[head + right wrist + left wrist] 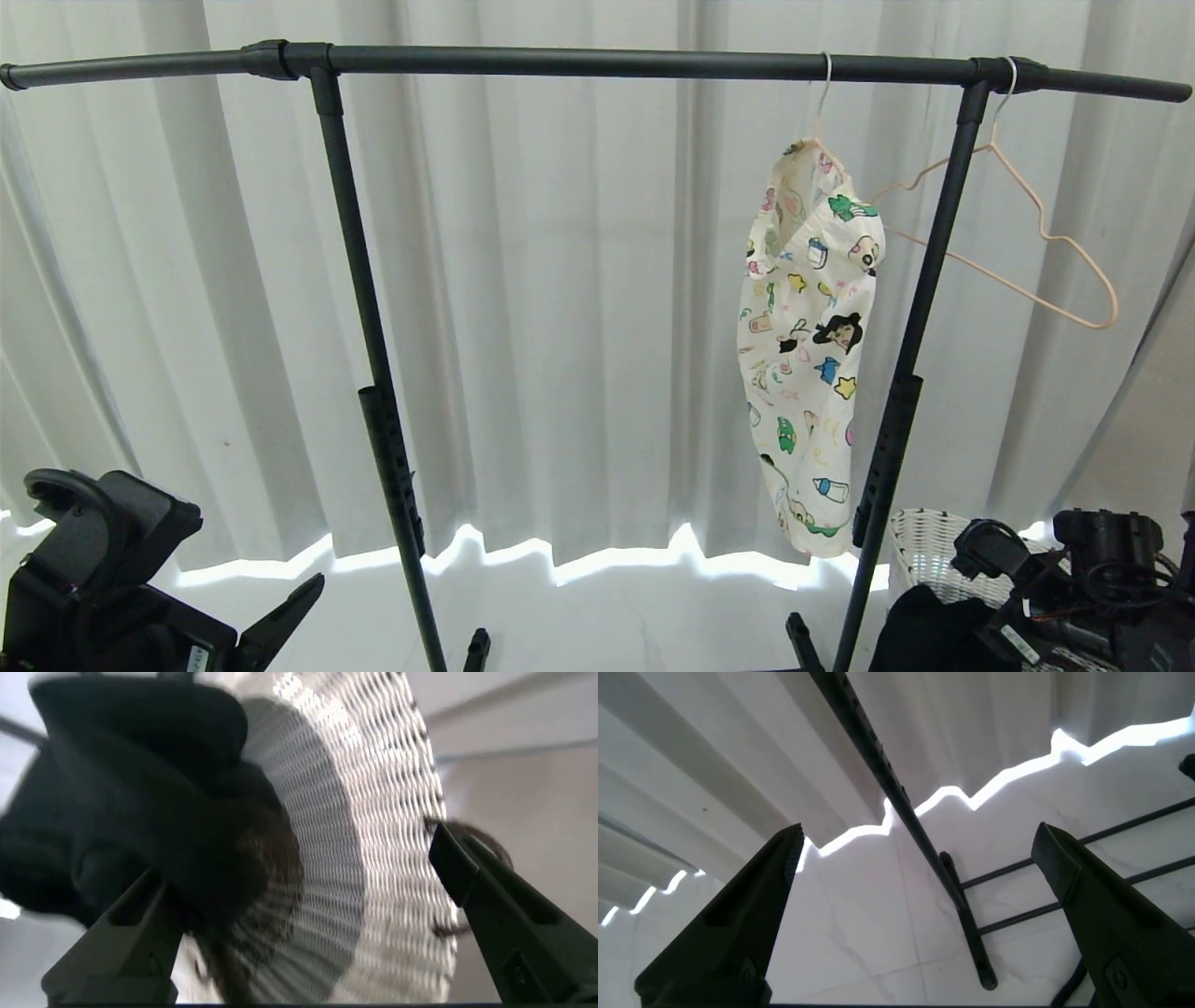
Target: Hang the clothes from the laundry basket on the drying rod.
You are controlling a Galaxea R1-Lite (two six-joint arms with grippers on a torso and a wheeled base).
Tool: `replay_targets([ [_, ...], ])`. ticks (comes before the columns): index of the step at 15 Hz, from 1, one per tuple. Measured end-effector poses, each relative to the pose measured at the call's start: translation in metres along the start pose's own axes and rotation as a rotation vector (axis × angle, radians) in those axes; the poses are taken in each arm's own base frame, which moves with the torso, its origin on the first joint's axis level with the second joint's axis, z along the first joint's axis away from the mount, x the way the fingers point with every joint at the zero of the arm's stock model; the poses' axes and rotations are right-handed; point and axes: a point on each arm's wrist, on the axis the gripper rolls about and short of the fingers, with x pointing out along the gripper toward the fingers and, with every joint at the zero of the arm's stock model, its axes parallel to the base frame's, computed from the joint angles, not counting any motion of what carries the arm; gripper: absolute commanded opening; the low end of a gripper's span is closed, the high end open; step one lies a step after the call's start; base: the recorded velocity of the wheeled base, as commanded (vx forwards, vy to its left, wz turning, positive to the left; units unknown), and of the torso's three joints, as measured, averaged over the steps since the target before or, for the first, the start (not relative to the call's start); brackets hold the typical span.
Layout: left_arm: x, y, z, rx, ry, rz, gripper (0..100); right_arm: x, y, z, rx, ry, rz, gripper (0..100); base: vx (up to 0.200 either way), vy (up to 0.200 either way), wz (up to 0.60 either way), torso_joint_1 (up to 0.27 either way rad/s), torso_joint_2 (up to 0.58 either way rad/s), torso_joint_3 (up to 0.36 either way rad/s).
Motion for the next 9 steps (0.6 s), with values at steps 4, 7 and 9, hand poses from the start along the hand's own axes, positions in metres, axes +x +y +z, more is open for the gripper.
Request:
replay_targets([
  [4,0.000,0.000,0.000,0.001,-0.002,0.000,100,0.009,0.001,-0.001,0.004,-0.019,0.021,100,0.000,0.000,0.00,0.000,0.00,0.000],
  [7,0.000,0.000,0.001,0.002,-0.002,-0.001,100,0.019,-0.007,0.006,0.002,-0.049,-0.015,100,0.000,0.000,0.00,0.000,0.00,0.000],
  [9,0.000,0.000,0.001,0.001,-0.004,0.000,100,0.022,-0.010,0.008,0.002,-0.055,-0.027,0,0.000,0.000,0.00,0.000,0.00,0.000],
])
